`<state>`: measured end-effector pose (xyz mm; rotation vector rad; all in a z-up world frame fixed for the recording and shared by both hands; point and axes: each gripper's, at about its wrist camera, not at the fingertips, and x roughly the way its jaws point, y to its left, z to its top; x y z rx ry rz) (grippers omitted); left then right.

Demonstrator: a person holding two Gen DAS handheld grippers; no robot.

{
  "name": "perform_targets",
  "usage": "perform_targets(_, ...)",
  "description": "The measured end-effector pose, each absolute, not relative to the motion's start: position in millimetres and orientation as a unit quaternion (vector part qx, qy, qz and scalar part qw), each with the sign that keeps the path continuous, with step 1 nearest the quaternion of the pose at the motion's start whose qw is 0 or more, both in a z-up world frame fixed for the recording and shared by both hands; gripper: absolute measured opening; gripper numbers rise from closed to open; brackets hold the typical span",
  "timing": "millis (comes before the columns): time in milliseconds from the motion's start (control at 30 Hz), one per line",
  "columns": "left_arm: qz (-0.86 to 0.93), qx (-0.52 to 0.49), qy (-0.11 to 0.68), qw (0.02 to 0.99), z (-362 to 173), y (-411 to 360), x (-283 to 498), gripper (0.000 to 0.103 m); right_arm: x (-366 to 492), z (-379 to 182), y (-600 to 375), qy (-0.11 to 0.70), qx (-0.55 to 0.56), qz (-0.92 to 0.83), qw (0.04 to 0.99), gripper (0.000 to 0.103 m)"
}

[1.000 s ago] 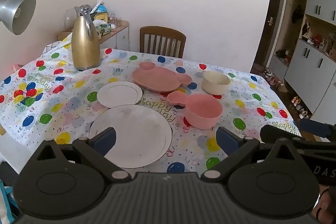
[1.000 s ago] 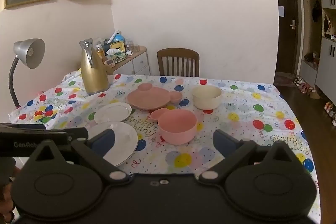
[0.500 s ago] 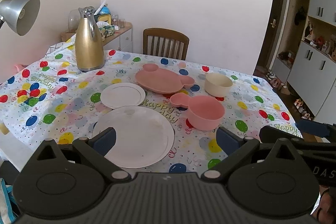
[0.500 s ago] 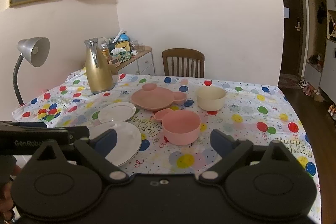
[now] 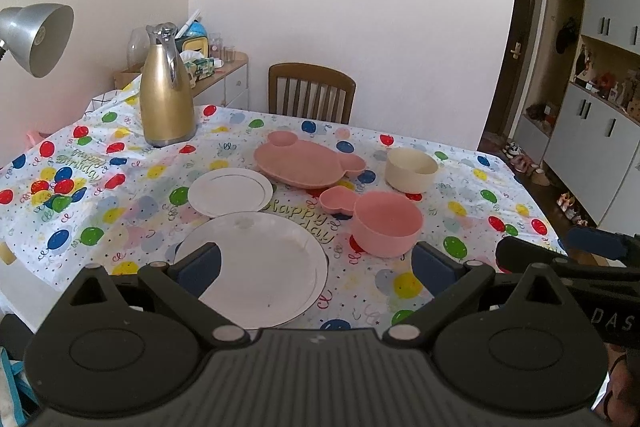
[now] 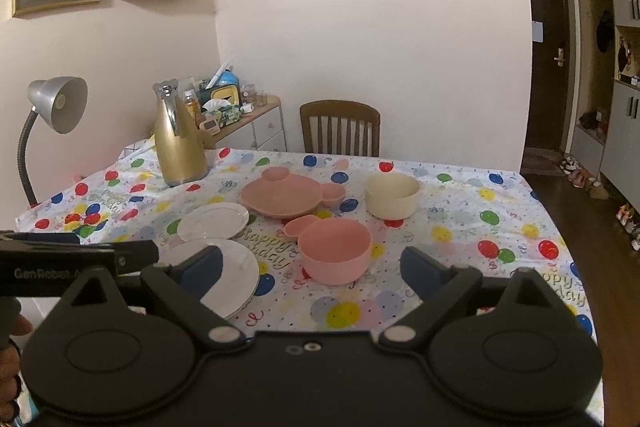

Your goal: Organize plates and bowls

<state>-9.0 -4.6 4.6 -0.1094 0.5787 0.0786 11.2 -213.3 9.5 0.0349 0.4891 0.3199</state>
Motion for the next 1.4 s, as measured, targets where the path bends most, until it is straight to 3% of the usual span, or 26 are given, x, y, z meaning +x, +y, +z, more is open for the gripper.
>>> perform_targets(1400,0.036,-0.060,0.295,0.953,1,21,9,0.102,29,6,-192,0.249,0.013,0.143,0.958,0.094)
